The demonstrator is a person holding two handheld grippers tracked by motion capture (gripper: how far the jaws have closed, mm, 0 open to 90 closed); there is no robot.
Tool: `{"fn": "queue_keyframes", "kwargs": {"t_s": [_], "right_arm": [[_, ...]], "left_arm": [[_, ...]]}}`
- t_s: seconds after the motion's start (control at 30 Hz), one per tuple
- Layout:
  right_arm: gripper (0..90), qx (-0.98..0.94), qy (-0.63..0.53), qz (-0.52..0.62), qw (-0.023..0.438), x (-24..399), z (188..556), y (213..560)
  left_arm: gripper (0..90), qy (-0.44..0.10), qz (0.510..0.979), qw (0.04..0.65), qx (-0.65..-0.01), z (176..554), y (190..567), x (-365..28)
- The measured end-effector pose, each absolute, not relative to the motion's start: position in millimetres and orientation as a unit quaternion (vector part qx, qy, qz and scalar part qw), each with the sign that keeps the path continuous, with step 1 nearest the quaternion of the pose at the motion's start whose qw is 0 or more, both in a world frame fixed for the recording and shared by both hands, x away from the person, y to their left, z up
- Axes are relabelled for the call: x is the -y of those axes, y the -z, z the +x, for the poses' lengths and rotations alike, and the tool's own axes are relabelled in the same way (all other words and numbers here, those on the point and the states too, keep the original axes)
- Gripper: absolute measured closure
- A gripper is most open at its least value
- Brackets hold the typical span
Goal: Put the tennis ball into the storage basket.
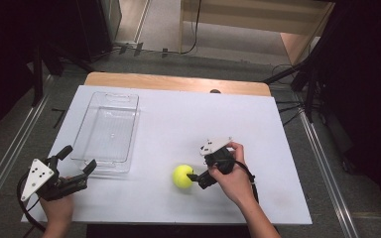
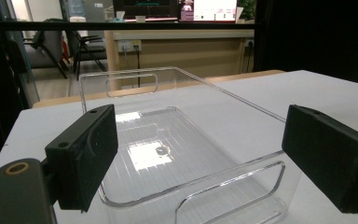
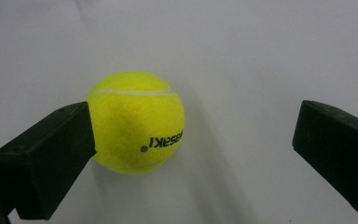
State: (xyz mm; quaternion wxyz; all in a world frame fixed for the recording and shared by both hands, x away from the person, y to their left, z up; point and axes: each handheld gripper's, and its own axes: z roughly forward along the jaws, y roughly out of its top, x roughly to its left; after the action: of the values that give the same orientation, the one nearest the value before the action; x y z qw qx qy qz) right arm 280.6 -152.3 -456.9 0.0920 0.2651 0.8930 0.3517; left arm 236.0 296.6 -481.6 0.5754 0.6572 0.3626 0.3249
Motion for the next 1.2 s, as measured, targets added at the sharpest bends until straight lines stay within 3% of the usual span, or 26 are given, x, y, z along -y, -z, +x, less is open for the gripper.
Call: {"fn": "queue_keyframes", "kwargs": {"t_s": [1.2], "right_arm": [[0.0,-0.924,-0.301,0.232,0.043,128,285,467]], "left_arm": [[11.1,-0.324,0.657,0.575,-0.363,236,481,-297]]}}
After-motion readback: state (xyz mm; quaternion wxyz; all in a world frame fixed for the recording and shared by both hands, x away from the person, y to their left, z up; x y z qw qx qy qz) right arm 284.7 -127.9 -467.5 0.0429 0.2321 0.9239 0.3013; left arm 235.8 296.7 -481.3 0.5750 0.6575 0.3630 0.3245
